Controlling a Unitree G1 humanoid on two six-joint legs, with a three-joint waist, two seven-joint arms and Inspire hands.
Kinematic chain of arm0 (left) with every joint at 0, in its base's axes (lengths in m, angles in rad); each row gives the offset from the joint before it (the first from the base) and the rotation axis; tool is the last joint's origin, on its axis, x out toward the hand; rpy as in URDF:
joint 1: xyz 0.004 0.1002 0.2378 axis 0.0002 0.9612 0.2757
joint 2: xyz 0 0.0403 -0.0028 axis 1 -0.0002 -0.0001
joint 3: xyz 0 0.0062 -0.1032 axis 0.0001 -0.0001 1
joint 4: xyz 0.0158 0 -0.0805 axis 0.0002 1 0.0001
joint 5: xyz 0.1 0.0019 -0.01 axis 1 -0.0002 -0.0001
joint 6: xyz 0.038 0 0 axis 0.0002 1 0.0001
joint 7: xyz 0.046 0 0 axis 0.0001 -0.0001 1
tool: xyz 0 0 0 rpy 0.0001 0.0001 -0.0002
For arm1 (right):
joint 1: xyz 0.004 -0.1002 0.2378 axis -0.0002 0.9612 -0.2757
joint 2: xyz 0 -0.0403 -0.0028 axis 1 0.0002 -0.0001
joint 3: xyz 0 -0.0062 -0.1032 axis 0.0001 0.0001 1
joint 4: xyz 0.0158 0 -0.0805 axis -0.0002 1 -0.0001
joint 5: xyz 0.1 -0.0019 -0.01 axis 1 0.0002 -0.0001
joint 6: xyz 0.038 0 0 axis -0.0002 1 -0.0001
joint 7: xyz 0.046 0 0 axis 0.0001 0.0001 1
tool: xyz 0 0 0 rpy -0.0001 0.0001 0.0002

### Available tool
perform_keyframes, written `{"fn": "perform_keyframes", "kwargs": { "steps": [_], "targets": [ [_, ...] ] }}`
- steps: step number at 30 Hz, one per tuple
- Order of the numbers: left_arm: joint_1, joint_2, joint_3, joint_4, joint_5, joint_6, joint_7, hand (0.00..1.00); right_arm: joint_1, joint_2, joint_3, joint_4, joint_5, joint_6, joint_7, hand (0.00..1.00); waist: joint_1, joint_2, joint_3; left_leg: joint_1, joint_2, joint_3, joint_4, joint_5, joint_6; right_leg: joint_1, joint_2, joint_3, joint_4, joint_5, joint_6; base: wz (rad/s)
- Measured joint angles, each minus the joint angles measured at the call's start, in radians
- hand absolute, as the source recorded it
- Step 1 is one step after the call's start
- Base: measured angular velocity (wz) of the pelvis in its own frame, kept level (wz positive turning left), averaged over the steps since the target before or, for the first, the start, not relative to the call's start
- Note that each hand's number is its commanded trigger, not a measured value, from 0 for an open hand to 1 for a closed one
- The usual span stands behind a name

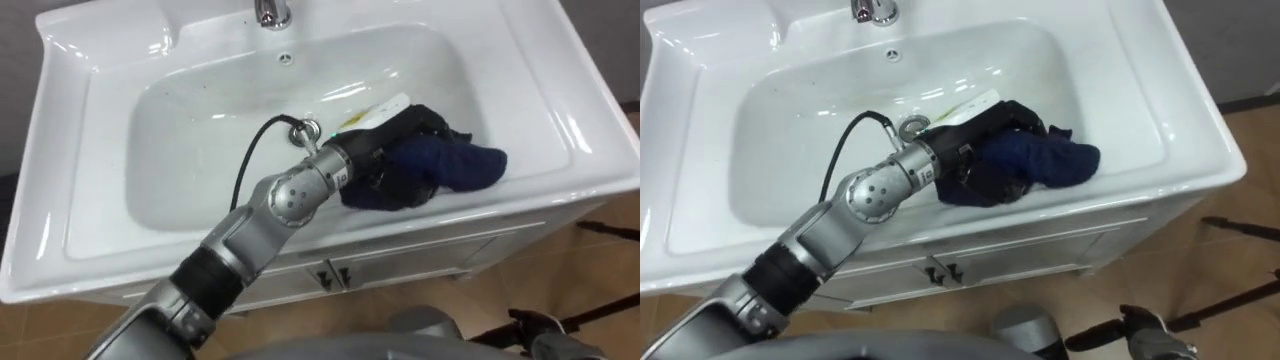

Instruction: Wipe basin

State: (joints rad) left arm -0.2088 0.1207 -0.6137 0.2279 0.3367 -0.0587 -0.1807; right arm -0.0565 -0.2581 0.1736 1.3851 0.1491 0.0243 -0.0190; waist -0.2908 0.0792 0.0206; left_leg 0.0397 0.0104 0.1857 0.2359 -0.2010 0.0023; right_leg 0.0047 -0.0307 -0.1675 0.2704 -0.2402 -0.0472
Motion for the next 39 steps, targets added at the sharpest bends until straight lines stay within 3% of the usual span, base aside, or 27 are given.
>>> {"fn": "perform_keyframes", "kwargs": {
  "steps": [7, 12, 22, 25, 28, 30, 33, 39],
  "targets": [
    [0.04, 0.0, 0.025, 0.005, 0.006, -0.015, 0.002, 1.0, 0.004, 0.001, -0.022, -0.012, -0.002, 0.014, 0.019, 0.0, 0.002, -0.003, -0.0005, 0.02, 0.003, 0.002, -0.001, 0.0, 0.0, 0.018, 0.002, -0.004, 0.005, -0.006, -0.007, -0.01],
    [0.082, 0.001, 0.05, -0.013, 0.006, -0.017, -0.005, 1.0, 0.054, 0.001, -0.085, -0.033, -0.047, 0.021, 0.016, 0.0, 0.028, -0.017, -0.004, 0.022, 0.008, 0.003, -0.002, 0.0, -0.001, 0.017, 0.007, 0.0, 0.006, -0.011, -0.015, -0.03],
    [0.128, 0.018, 0.104, -0.074, 0.065, -0.016, -0.05, 1.0, 0.079, 0.003, -0.179, -0.064, -0.128, 0.031, 0.014, 0.0, 0.052, -0.018, -0.0046, 0.018, 0.014, 0.006, 0.0, 0.0, -0.001, 0.018, 0.014, -0.002, 0.002, -0.012, -0.02, 0.0],
    [0.129, 0.052, 0.128, -0.088, 0.137, -0.01, -0.049, 1.0, 0.082, 0.003, -0.192, -0.073, -0.155, 0.03, 0.011, 0.0, 0.054, -0.017, -0.0055, 0.019, 0.014, 0.006, 0.001, 0.0, -0.001, 0.02, 0.015, 0.001, -0.001, -0.013, -0.021, -0.01],
    [0.131, 0.118, 0.157, -0.065, 0.269, 0.044, -0.05, 1.0, 0.089, 0.0, -0.195, -0.072, -0.155, 0.034, 0.009, 0.0, 0.054, -0.008, -0.0104, 0.027, 0.015, 0.003, 0.002, -0.001, -0.001, 0.033, 0.017, 0.004, -0.013, -0.012, -0.022, -0.03],
    [0.133, 0.16, 0.188, 0.005, 0.381, 0.099, -0.06, 1.0, 0.087, -0.005, -0.195, -0.066, -0.155, 0.033, 0.008, 0.0, 0.053, 0.006, -0.0145, 0.026, 0.015, 0.002, 0.003, -0.002, -0.003, 0.033, 0.017, 0.003, -0.013, -0.012, -0.022, 0.0],
    [0.135, 0.214, 0.202, 0.007, 0.46, 0.14, -0.076, 1.0, 0.087, -0.006, -0.194, -0.058, -0.144, 0.033, 0.01, 0.0, 0.069, 0.016, -0.0152, 0.026, 0.014, 0.001, 0.001, -0.002, -0.003, 0.035, 0.016, 0.001, -0.012, -0.012, -0.022, 0.02],
    [0.127, 0.244, 0.217, -0.021, 0.498, 0.141, -0.117, 1.0, 0.076, -0.025, -0.171, -0.042, -0.111, 0.017, 0.037, 0.0, 0.08, 0.037, -0.006, 0.006, 0.015, -0.003, 0.007, -0.011, -0.012, 0.031, 0.015, -0.012, -0.016, -0.013, -0.021, 0.07]
  ]
}}
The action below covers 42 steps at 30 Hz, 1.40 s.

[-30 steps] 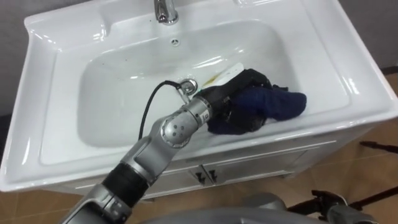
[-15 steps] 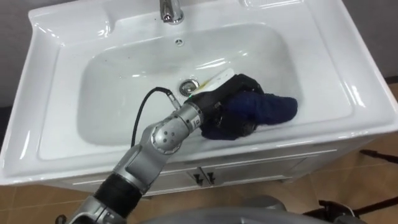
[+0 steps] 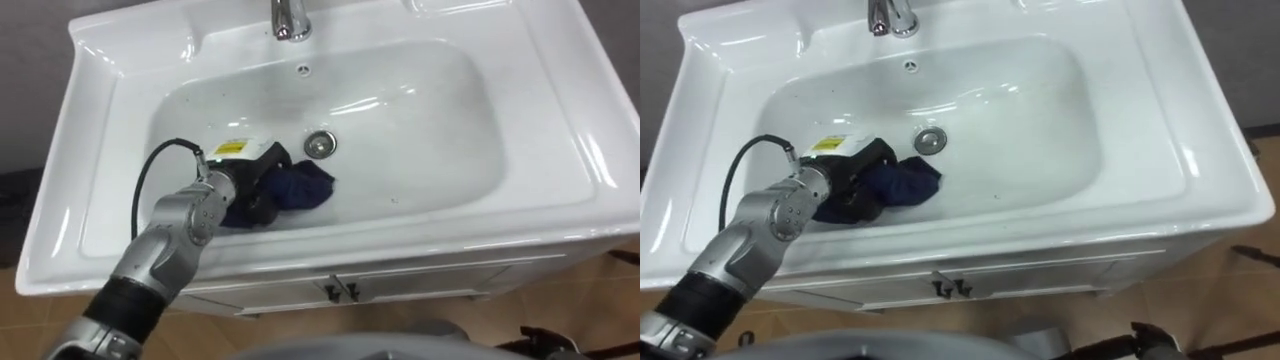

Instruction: Wipe basin

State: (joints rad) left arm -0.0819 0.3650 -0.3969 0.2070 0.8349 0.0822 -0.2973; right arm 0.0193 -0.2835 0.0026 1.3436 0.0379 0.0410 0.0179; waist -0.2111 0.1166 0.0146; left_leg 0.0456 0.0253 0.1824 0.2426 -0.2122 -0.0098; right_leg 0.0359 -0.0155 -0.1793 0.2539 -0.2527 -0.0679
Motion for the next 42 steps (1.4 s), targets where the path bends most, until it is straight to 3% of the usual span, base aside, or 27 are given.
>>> {"fn": "perform_keyframes", "kwargs": {
  "steps": [7, 15, 21, 28, 30, 34, 40, 42],
  "targets": [
    [-0.012, 0.029, 0.0, -0.03, 0.026, 0.002, -0.043, 1.0, -0.001, -0.01, 0.03, 0.019, 0.0, 0.001, 0.029, 0.0, 0.003, 0.004, 0.0026, -0.02, 0.002, -0.001, 0.031, -0.009, 0.002, -0.009, 0.0, 0.009, 0.001, -0.001, 0.002, -0.04],
    [-0.039, 0.099, 0.0, -0.034, 0.078, 0.002, -0.068, 1.0, 0.006, -0.028, 0.045, 0.018, -0.021, -0.001, 0.029, 0.0, 0.001, 0.008, 0.0021, -0.028, 0.003, -0.005, 0.034, -0.009, 0.002, -0.019, 0.001, 0.012, 0.008, -0.001, 0.002, -0.02],
    [-0.041, 0.12, 0.001, -0.034, 0.071, 0.0, -0.066, 1.0, 0.006, -0.036, 0.053, 0.016, -0.018, -0.01, 0.024, 0.0, 0.006, 0.011, 0.0022, -0.041, 0.005, -0.009, 0.061, -0.015, 0.003, -0.017, 0.001, 0.01, 0.006, -0.001, 0.002, 0.01],
    [-0.036, 0.118, 0.045, -0.062, 0.062, -0.018, -0.034, 1.0, 0.011, -0.033, 0.05, 0.002, -0.008, -0.01, 0.015, 0.0, 0.028, 0.01, 0.0022, -0.042, 0.006, -0.014, 0.062, -0.016, 0.003, -0.016, 0.002, 0.008, 0.007, -0.001, 0.002, 0.01],
    [-0.036, 0.115, 0.078, -0.062, 0.061, -0.026, 0.003, 1.0, 0.013, -0.033, 0.05, 0.005, -0.008, -0.022, 0.008, 0.0, 0.027, 0.008, 0.0023, -0.041, 0.006, -0.037, 0.064, -0.019, 0.0, -0.009, 0.003, -0.005, 0.009, -0.001, 0.002, 0.14],
    [-0.035, 0.114, 0.107, -0.062, 0.061, -0.035, 0.076, 1.0, 0.011, -0.033, 0.054, 0.009, -0.009, -0.025, -0.008, 0.0, 0.035, 0.006, 0.0031, -0.039, 0.015, -0.031, 0.064, -0.022, -0.003, -0.007, 0.005, -0.015, 0.015, -0.001, 0.002, 0.08],
    [-0.031, 0.102, 0.112, -0.057, 0.062, -0.046, 0.181, 1.0, 0.019, -0.018, 0.053, 0.007, -0.008, -0.027, -0.025, 0.0, 0.057, -0.015, 0.0035, -0.033, 0.013, -0.03, 0.063, -0.023, -0.003, -0.001, 0.008, -0.017, 0.015, -0.003, -0.001, 0.03],
    [-0.031, 0.079, 0.121, -0.06, 0.061, -0.047, 0.213, 1.0, 0.025, -0.012, 0.052, 0.006, -0.008, -0.027, -0.031, 0.0, 0.067, -0.023, 0.0, -0.031, 0.014, -0.031, 0.063, -0.023, -0.003, 0.001, 0.01, -0.016, 0.013, -0.003, -0.002, 0.0]
  ]
}}
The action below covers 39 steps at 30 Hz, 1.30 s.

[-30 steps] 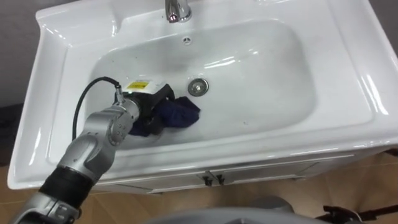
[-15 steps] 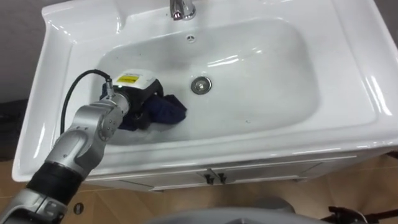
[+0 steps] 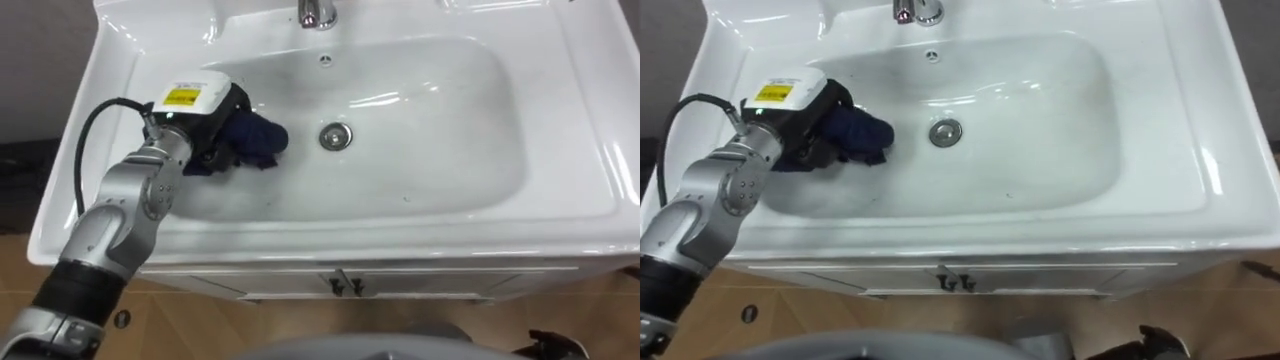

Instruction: Wipe basin

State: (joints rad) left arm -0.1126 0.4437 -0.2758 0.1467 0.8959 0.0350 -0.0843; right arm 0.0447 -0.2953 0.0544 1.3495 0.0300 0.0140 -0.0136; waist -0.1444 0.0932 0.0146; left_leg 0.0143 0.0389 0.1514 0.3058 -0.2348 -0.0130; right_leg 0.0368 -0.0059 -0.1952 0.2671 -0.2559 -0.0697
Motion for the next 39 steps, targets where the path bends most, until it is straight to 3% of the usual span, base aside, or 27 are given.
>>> {"fn": "perform_keyframes", "kwargs": {
  "steps": [4, 6, 10, 15, 22, 28, 33, 39],
  "targets": [
    [0.01, -0.044, 0.048, -0.003, -0.042, -0.017, 0.065, 1.0, 0.02, 0.024, -0.019, -0.042, 0.0, 0.0, -0.021, 0.0, 0.009, -0.015, -0.0066, 0.002, 0.002, 0.0, 0.0, 0.0, 0.0, -0.002, 0.004, 0.005, -0.008, 0.0, -0.001, 0.0],
    [0.012, -0.049, 0.062, -0.005, -0.057, -0.021, 0.115, 1.0, 0.021, 0.031, -0.018, -0.045, 0.005, 0.0, -0.022, 0.0, 0.015, -0.02, -0.0099, 0.006, 0.003, 0.0, 0.0, 0.0, 0.0, 0.0, 0.006, 0.01, -0.011, 0.001, -0.001, -0.04],
    [0.021, -0.051, 0.097, -0.011, -0.102, -0.022, 0.194, 1.0, 0.029, 0.032, -0.017, -0.038, 0.01, 0.002, -0.032, 0.0, 0.017, -0.009, -0.0189, 0.017, 0.002, 0.001, -0.004, 0.0, 0.0, 0.007, 0.006, 0.016, -0.009, 0.002, -0.002, -0.06],
    [0.045, -0.072, 0.179, -0.058, -0.12, -0.024, 0.268, 1.0, 0.054, 0.034, -0.017, -0.033, 0.008, 0.01, -0.025, 0.0, 0.018, -0.005, -0.017, 0.047, 0.003, 0.009, -0.032, 0.0, 0.0, 0.033, 0.009, 0.016, -0.015, 0.003, -0.003, -0.02],
    [0.058, -0.079, 0.185, -0.07, -0.122, -0.025, 0.302, 1.0, 0.054, 0.035, -0.018, -0.033, 0.005, 0.01, -0.017, 0.0, 0.034, -0.008, -0.0129, 0.07, 0.001, 0.01, -0.072, 0.001, -0.002, 0.039, 0.012, 0.025, -0.027, 0.003, -0.003, -0.05],
    [0.121, -0.08, 0.198, -0.052, -0.159, -0.023, 0.351, 1.0, 0.055, 0.046, -0.02, -0.02, 0.005, 0.01, -0.019, 0.0, 0.044, -0.022, -0.0039, 0.082, 0.0, 0.003, -0.083, 0.001, -0.002, 0.054, 0.014, 0.019, -0.047, 0.005, -0.001, 0.03],
    [0.149, -0.08, 0.249, -0.026, -0.15, -0.01, 0.36, 1.0, 0.054, 0.048, -0.079, -0.011, -0.001, 0.01, -0.02, 0.0, 0.057, -0.019, -0.007, 0.069, -0.003, -0.007, -0.084, 0.001, -0.002, 0.049, 0.013, 0.009, -0.065, 0.01, 0.001, 0.04],
    [0.157, -0.08, 0.284, 0.038, -0.151, -0.002, 0.41, 1.0, 0.055, 0.046, -0.079, 0.0, -0.006, 0.019, -0.019, 0.0, 0.064, -0.004, -0.0149, 0.09, -0.005, -0.02, -0.107, 0.001, -0.002, 0.074, 0.013, -0.001, -0.065, 0.011, 0.003, 0.06]
  ]
}}
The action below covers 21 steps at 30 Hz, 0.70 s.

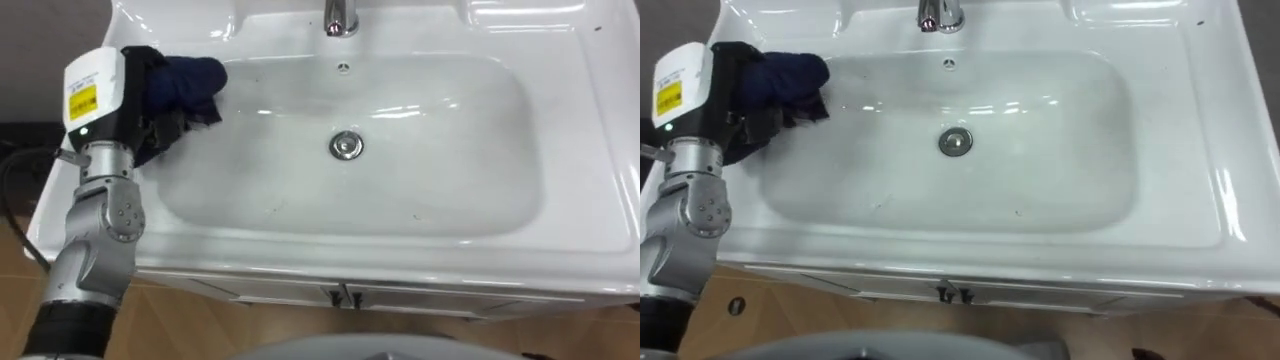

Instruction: Wipe basin

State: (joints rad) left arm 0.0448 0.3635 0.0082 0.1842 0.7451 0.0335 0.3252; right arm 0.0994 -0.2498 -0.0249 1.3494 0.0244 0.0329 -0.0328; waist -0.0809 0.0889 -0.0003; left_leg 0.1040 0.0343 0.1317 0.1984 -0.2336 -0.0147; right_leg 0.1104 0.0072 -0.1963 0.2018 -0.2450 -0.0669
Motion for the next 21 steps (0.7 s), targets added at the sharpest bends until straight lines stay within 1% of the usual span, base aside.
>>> {"fn": "perform_keyframes", "kwargs": {
  "steps": [2, 3, 8, 12, 17, 18, 19, 20, 21],
  "targets": [
    [0.008, 0.0, 0.001, 0.028, -0.004, 0.007, 0.0, 1.0, 0.0, -0.003, 0.0, 0.0, -0.001, 0.003, 0.0, 0.0, 0.0, 0.003, 0.0016, 0.019, 0.0, 0.001, -0.012, 0.001, -0.001, 0.013, 0.001, 0.0, -0.002, 0.0, 0.0, 0.0],
    [0.013, 0.0, 0.001, 0.047, -0.009, 0.011, 0.0, 1.0, -0.001, -0.003, -0.005, 0.0, 0.0, 0.004, 0.0, 0.0, 0.001, 0.004, 0.0011, 0.028, -0.001, 0.001, -0.014, 0.001, -0.001, 0.018, 0.001, 0.001, -0.002, 0.0, 0.0, 0.0],
    [0.024, 0.0, 0.031, 0.093, -0.038, 0.012, 0.017, 1.0, 0.001, -0.01, -0.013, -0.001, 0.0, 0.003, 0.001, 0.0, 0.003, 0.005, 0.001, 0.032, -0.005, -0.001, -0.019, 0.001, -0.001, 0.021, -0.002, 0.002, -0.003, 0.0, 0.0, 0.0],
    [0.024, 0.0, 0.044, 0.114, -0.038, 0.011, 0.03, 1.0, 0.011, -0.011, -0.027, -0.001, 0.001, 0.004, 0.001, 0.0, 0.008, 0.008, 0.0017, 0.033, -0.008, -0.003, -0.019, 0.001, -0.001, 0.028, -0.004, 0.002, -0.019, 0.004, 0.007, 0.01],
    [0.024, 0.0, 0.074, 0.12, -0.039, 0.012, 0.043, 1.0, 0.02, -0.011, -0.03, 0.001, 0.005, 0.013, 0.001, 0.0, 0.009, 0.012, 0.0017, 0.033, -0.009, -0.003, -0.017, 0.001, -0.001, 0.027, -0.005, 0.003, -0.017, 0.005, 0.009, -0.01],
    [0.025, 0.0, 0.076, 0.122, -0.038, 0.012, 0.044, 0.86, 0.019, -0.011, -0.031, 0.001, 0.005, 0.013, 0.001, 0.0, 0.01, 0.012, 0.0015, 0.033, -0.009, -0.004, -0.015, 0.001, -0.001, 0.028, -0.005, 0.002, -0.017, 0.005, 0.009, 0.0],
    [0.024, 0.0, 0.076, 0.122, -0.038, 0.012, 0.044, 0.14, 0.02, -0.011, -0.031, 0.001, 0.005, 0.014, 0.001, 0.0, 0.01, 0.013, 0.0015, 0.032, -0.009, -0.004, -0.014, 0.001, -0.001, 0.028, -0.005, 0.001, -0.016, 0.005, 0.009, 0.04],
    [0.024, 0.0, 0.076, 0.123, -0.038, 0.012, 0.044, 0.0, 0.021, -0.011, -0.031, 0.002, 0.005, 0.02, 0.001, 0.0, 0.01, 0.013, 0.002, 0.031, -0.009, -0.004, -0.01, 0.001, -0.001, 0.027, -0.005, 0.001, -0.016, 0.005, 0.009, 0.04],
    [0.024, -0.001, 0.076, 0.127, -0.038, 0.012, 0.044, 0.0, 0.021, -0.011, -0.031, 0.003, 0.004, 0.027, 0.001, 0.0, 0.01, 0.014, 0.002, 0.031, -0.009, -0.005, -0.008, 0.001, -0.001, 0.026, -0.005, 0.001, -0.016, 0.005, 0.009, 0.04]
  ]
}}
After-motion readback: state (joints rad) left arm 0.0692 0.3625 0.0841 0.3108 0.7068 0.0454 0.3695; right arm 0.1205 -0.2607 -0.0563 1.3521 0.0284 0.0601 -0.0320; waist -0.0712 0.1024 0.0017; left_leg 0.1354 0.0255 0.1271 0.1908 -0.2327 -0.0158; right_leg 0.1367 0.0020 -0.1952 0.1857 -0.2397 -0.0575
